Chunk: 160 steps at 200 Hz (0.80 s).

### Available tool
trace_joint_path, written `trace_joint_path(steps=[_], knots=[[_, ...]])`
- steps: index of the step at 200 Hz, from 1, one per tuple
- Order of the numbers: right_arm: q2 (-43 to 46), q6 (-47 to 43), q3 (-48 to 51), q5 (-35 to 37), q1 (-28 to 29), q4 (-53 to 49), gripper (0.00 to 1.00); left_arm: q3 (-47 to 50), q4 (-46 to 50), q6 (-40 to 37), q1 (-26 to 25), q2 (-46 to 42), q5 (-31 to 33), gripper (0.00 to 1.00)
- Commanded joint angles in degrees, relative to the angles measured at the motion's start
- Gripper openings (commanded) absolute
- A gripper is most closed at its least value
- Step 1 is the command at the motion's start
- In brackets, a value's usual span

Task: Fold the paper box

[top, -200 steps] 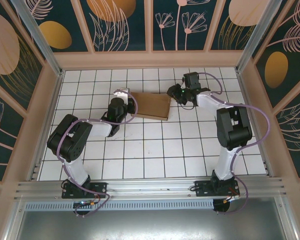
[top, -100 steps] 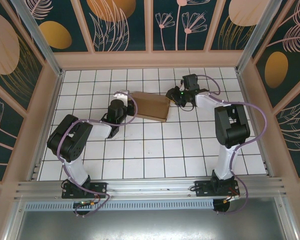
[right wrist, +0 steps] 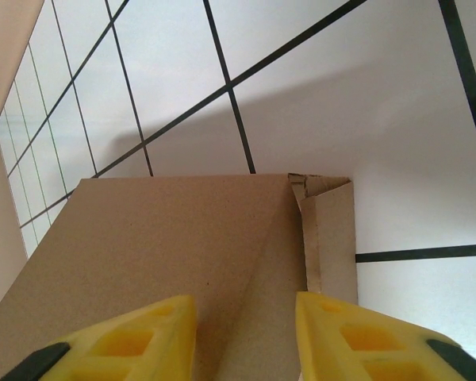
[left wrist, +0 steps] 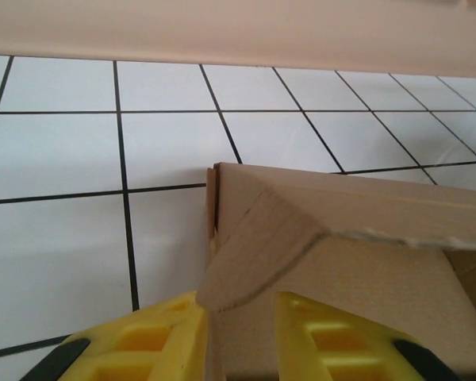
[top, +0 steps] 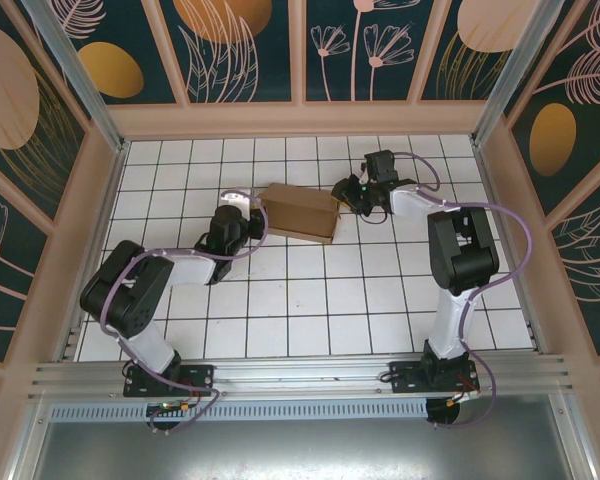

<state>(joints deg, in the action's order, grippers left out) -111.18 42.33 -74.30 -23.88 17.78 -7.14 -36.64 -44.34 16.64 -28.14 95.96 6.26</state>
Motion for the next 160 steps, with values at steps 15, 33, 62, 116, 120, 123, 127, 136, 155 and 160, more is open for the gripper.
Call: trace_joint_path(steps=[15, 33, 62, 116, 120, 123, 127, 136, 155, 160], knots=[[-0.65, -0.78, -1.12, 0.41, 0.08, 0.29, 0.43, 6.27, -1.27, 2.34, -0.41, -6.26, -1.66, 0.35], [-0.70, -0.92, -1.28, 0.50, -0.05, 0.20, 0.46, 9.50, -3.38, 1.01, -0.38, -10.34, -5.89, 0.44], [0.03, -2.82, -1.08, 0.84, -0.10, 1.39, 0.58, 9.73, -2.06, -0.11, -0.28, -16.87, -9.38, 0.68], [4.81, -4.61, 2.91, 4.49, -0.55, 4.95, 0.92, -14.60, 25.09, 0.33, -0.07, -12.05, -4.22, 0.99], [5.22, -4.78, 3.37, 4.93, -0.68, 5.23, 0.95, -16.83, 27.42, 0.27, 0.01, -10.94, -3.60, 0.99], [5.77, -4.84, 3.79, 5.28, -0.78, 5.50, 0.96, -18.27, 29.02, 0.25, 0.02, -9.98, -3.19, 0.99], [6.33, -4.87, 4.32, 6.04, -0.78, 5.77, 0.99, -20.81, 30.90, 0.13, 0.16, -8.86, -2.87, 0.99], [7.56, -5.37, 5.77, 7.26, -0.87, 6.82, 0.99, -24.90, 34.33, 0.13, 0.45, -6.26, -1.68, 0.99], [10.32, -6.42, 8.54, 7.96, -1.00, 8.82, 0.99, -32.53, 40.22, 0.67, 1.11, -1.18, -2.13, 0.99], [10.95, -6.45, 9.23, 7.98, -1.08, 9.33, 0.99, -34.58, 41.87, 0.75, 1.31, 0.34, -2.60, 0.99]])
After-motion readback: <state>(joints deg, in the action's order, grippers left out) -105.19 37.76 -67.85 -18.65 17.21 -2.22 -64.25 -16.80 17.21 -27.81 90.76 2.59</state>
